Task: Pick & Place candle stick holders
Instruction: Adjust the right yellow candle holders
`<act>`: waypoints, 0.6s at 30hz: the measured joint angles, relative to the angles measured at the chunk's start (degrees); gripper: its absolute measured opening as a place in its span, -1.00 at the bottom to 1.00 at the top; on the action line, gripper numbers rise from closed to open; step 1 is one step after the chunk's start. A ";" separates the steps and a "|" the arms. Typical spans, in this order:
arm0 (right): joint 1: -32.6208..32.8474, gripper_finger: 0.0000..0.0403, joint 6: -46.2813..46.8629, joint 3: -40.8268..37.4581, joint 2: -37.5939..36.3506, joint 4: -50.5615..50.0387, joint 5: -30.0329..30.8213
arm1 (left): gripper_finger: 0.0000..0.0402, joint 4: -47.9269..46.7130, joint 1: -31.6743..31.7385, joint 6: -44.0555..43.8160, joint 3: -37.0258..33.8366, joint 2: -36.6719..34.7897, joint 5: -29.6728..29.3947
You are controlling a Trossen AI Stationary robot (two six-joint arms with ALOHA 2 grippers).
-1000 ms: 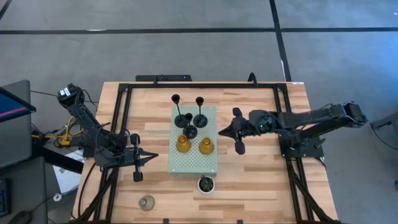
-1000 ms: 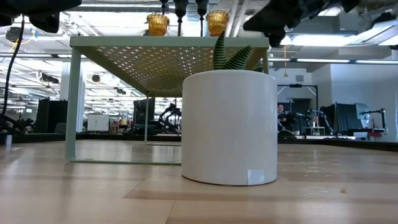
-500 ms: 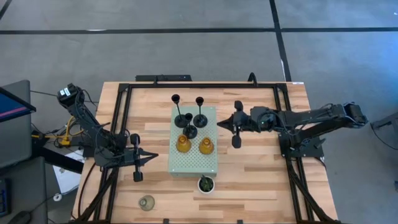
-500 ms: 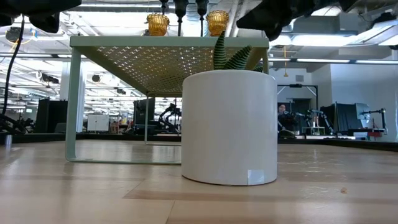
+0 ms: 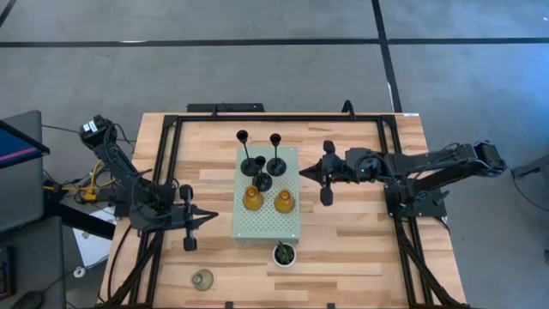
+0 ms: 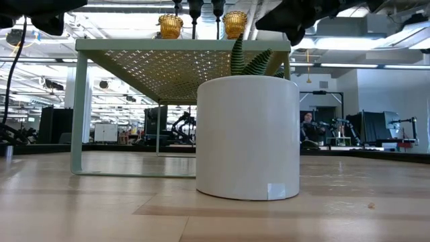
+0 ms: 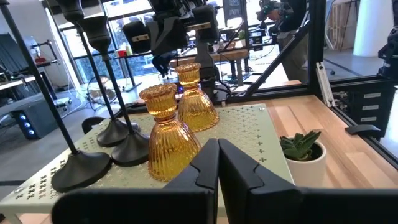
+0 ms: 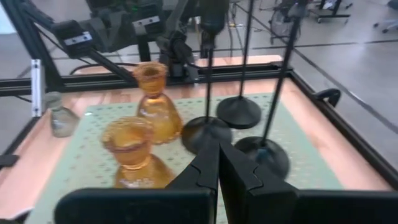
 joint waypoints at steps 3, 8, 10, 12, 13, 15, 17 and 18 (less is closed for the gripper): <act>1.46 -1.00 0.79 0.00 0.02 -0.06 0.04 | -0.96 0.00 -1.42 0.01 0.00 -0.02 0.00; 3.77 -1.00 0.91 0.00 0.02 -0.07 0.03 | -0.96 0.00 -4.72 0.18 0.00 -0.02 0.02; 4.26 -1.00 0.90 0.00 0.02 0.02 0.11 | -0.96 -0.02 -5.49 0.18 0.00 -0.02 0.02; 4.23 -1.00 0.92 0.00 0.02 0.08 0.12 | -0.96 -0.02 -5.78 0.18 0.00 -0.02 0.02; 4.00 -1.00 0.91 0.02 0.04 0.09 0.11 | -0.96 -0.02 -5.76 0.20 0.00 -0.02 0.02; 3.64 -1.00 1.40 0.00 0.04 0.25 0.01 | -0.96 -0.02 -5.72 0.20 0.00 -0.02 -0.31; 3.42 -1.00 2.33 0.01 0.46 1.63 -0.66 | -0.96 -0.02 -5.71 0.28 0.00 -0.02 -2.21; 3.52 -1.00 2.61 0.02 0.91 2.81 -1.37 | -0.96 -0.02 -5.62 0.54 0.00 -0.02 -4.11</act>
